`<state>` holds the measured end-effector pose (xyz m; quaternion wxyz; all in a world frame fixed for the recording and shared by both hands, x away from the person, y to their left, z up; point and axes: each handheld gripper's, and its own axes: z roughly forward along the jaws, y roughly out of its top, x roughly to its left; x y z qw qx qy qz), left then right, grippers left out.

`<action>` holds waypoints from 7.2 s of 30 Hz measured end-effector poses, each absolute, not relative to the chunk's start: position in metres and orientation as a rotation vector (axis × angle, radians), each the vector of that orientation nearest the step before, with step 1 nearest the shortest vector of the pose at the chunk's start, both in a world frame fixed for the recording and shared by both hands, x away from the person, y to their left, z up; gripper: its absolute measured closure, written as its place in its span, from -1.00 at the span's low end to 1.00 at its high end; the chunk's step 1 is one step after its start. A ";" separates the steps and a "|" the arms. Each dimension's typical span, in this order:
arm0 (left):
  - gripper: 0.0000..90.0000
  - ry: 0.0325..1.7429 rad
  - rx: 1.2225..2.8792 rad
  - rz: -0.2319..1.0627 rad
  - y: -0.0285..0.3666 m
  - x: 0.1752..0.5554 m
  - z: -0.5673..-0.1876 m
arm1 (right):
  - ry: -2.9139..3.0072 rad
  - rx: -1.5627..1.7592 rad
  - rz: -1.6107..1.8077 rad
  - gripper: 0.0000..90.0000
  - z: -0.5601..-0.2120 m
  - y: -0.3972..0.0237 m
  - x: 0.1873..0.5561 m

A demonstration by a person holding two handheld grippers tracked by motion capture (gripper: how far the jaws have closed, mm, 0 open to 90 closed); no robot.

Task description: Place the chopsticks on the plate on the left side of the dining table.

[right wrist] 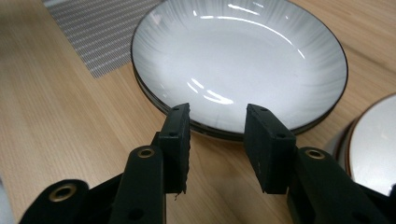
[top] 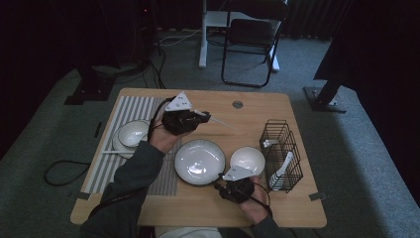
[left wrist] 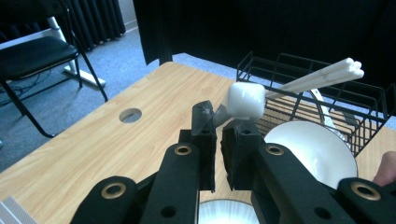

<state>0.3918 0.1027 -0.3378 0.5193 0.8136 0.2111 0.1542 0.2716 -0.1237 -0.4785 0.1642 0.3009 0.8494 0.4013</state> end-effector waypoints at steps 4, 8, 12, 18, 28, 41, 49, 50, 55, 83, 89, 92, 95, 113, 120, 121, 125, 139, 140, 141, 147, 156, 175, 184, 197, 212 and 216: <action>0.87 0.517 1.946 0.362 0.110 0.389 -0.343 | 2.419 0.837 1.160 0.35 -0.473 -0.121 0.273; 0.87 0.535 1.934 0.364 0.116 0.387 -0.347 | 2.412 0.820 1.171 0.34 -0.467 -0.116 0.274; 0.87 0.554 1.921 0.359 0.124 0.386 -0.349 | 2.405 0.807 1.179 0.33 -0.461 -0.113 0.278; 0.87 0.567 1.915 0.364 0.133 0.381 -0.353 | 2.395 0.784 1.179 0.34 -0.454 -0.108 0.283; 0.87 0.585 1.903 0.353 0.148 0.375 -0.358 | 2.369 0.743 1.176 0.35 -0.441 -0.100 0.298; 0.87 0.605 1.889 0.381 0.167 0.361 -0.363 | 2.336 0.712 1.193 0.37 -0.426 -0.091 0.315; 0.87 0.627 1.868 0.390 0.181 0.354 -0.367 | 2.321 0.720 1.189 0.37 -0.424 -0.087 0.326; 0.87 0.628 1.866 0.391 0.183 0.352 -0.368 | 2.319 0.722 1.191 0.38 -0.423 -0.087 0.327; 0.87 0.627 1.859 0.397 0.188 0.346 -0.367 | 2.305 0.727 1.188 0.39 -0.420 -0.086 0.333; 0.87 0.599 1.842 0.415 0.194 0.325 -0.356 | 2.364 0.706 0.945 0.50 -0.438 -0.073 0.376; 0.87 0.574 1.850 0.391 0.189 0.323 -0.354 | 2.382 0.739 0.959 0.51 -0.442 -0.073 0.386; 0.87 0.574 1.845 0.383 0.189 0.324 -0.354 | 2.384 0.732 0.960 0.62 -0.443 -0.073 0.386; 0.87 0.575 1.833 0.362 0.190 0.328 -0.353 | 2.386 0.705 0.952 0.67 -0.443 -0.073 0.383; 0.76 0.643 1.831 0.447 0.188 0.344 -0.350 | 2.448 0.528 1.054 0.93 -0.442 -0.079 0.363; 0.86 0.594 1.839 0.520 0.178 0.338 -0.339 | 2.452 0.578 1.044 0.93 -0.443 -0.080 0.366; 0.86 0.597 1.839 0.535 0.177 0.339 -0.338 | 2.454 0.574 1.040 0.93 -0.443 -0.079 0.365; 0.86 0.616 1.845 0.582 0.173 0.346 -0.334 | 2.467 0.549 1.045 0.93 -0.445 -0.075 0.361; 0.86 0.785 1.851 0.605 0.196 0.375 -0.361 | 2.449 0.496 1.146 0.93 -0.431 -0.083 0.348; 0.86 0.791 1.851 0.604 0.197 0.376 -0.362 | 2.449 0.489 1.149 0.93 -0.430 -0.082 0.347; 0.85 0.799 1.854 0.605 0.198 0.377 -0.364 | 2.450 0.485 1.151 0.93 -0.430 -0.082 0.347; 0.81 0.833 1.884 0.614 0.201 0.383 -0.374 | 2.458 0.483 1.199 0.92 -0.427 -0.081 0.347; 0.64 0.831 1.887 0.657 0.205 0.377 -0.373 | 2.473 0.466 1.201 0.92 -0.422 -0.078 0.347; 0.40 0.872 1.855 0.719 0.238 0.355 -0.377 | 2.541 0.406 1.109 0.92 -0.426 -0.045 0.355; 0.36 0.919 1.846 0.741 0.255 0.346 -0.386 | 2.574 0.389 1.078 0.92 -0.430 -0.029 0.362; 0.33 0.944 1.863 0.811 0.268 0.324 -0.389 | 2.612 0.324 1.029 0.92 -0.430 -0.003 0.373; 0.33 1.055 1.841 0.842 0.292 0.306 -0.410 | 2.644 0.299 1.029 0.92 -0.440 0.014 0.385; 0.38 1.101 1.829 0.829 0.300 0.303 -0.418 | 2.648 0.287 1.021 0.92 -0.441 0.020 0.388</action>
